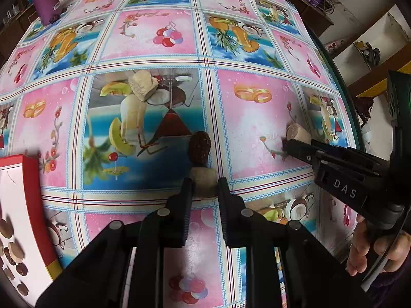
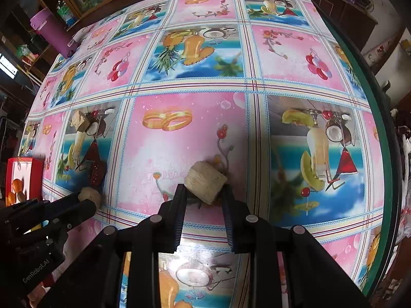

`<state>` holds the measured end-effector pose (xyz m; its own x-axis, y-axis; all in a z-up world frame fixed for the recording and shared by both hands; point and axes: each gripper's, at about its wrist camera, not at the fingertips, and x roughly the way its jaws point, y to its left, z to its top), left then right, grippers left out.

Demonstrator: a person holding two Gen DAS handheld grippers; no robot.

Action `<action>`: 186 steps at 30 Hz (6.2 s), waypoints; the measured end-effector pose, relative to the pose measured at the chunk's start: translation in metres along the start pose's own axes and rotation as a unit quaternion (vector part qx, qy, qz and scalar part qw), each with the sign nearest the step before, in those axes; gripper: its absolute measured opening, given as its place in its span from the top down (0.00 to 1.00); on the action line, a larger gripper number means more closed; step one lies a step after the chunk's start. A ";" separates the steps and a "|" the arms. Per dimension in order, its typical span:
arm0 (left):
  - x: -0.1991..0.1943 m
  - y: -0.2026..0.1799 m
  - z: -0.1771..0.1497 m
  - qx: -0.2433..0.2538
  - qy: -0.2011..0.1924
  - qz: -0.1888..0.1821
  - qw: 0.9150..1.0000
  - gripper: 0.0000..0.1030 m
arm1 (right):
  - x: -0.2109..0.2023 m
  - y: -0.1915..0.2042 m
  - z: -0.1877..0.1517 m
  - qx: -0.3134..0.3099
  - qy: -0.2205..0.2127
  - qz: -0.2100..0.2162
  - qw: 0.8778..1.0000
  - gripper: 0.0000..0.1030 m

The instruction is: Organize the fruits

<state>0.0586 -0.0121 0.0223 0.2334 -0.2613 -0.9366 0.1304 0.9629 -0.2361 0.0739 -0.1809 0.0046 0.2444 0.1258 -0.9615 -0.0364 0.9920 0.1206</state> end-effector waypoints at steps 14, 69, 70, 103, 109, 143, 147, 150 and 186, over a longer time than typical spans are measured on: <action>-0.017 0.011 -0.018 0.003 -0.023 0.004 1.000 0.80 | -0.029 0.032 -0.023 -0.029 -0.024 0.027 0.999 0.75; -0.141 0.259 -0.200 -0.168 -0.181 0.215 0.945 0.79 | 0.002 0.365 -0.138 -0.277 -0.030 0.090 0.956 0.77; -0.141 0.259 -0.198 -0.167 -0.182 0.217 0.944 0.79 | 0.004 0.365 -0.138 -0.276 -0.031 0.086 0.957 0.78; -0.163 0.199 -0.177 -0.103 -0.256 0.268 0.923 0.22 | -0.048 0.294 -0.120 -0.283 -0.125 0.094 0.946 0.73; -0.167 0.155 -0.157 -0.063 -0.269 0.256 0.926 0.19 | -0.061 0.234 -0.092 -0.232 -0.139 0.064 0.961 0.69; -0.029 0.027 -0.031 0.044 -0.116 0.201 0.972 0.19 | -0.037 0.048 0.008 -0.061 -0.053 0.032 0.996 0.67; -0.037 0.052 -0.020 0.015 -0.107 0.188 0.976 0.19 | -0.032 0.064 0.020 -0.070 -0.047 0.044 0.995 0.67; -0.048 0.065 -0.012 0.005 -0.109 0.195 0.975 0.19 | -0.023 0.082 0.028 -0.087 -0.033 0.044 0.995 0.67; -0.018 0.059 0.036 0.042 -0.084 0.172 0.981 0.19 | 0.017 0.082 0.015 -0.079 -0.003 0.027 0.996 0.80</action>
<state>0.0969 0.0466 0.0346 0.4324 0.0631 -0.8995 0.0930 0.9891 0.1141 0.0900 -0.0977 0.0023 0.2434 0.1804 -0.9530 -0.2017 0.9705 0.1322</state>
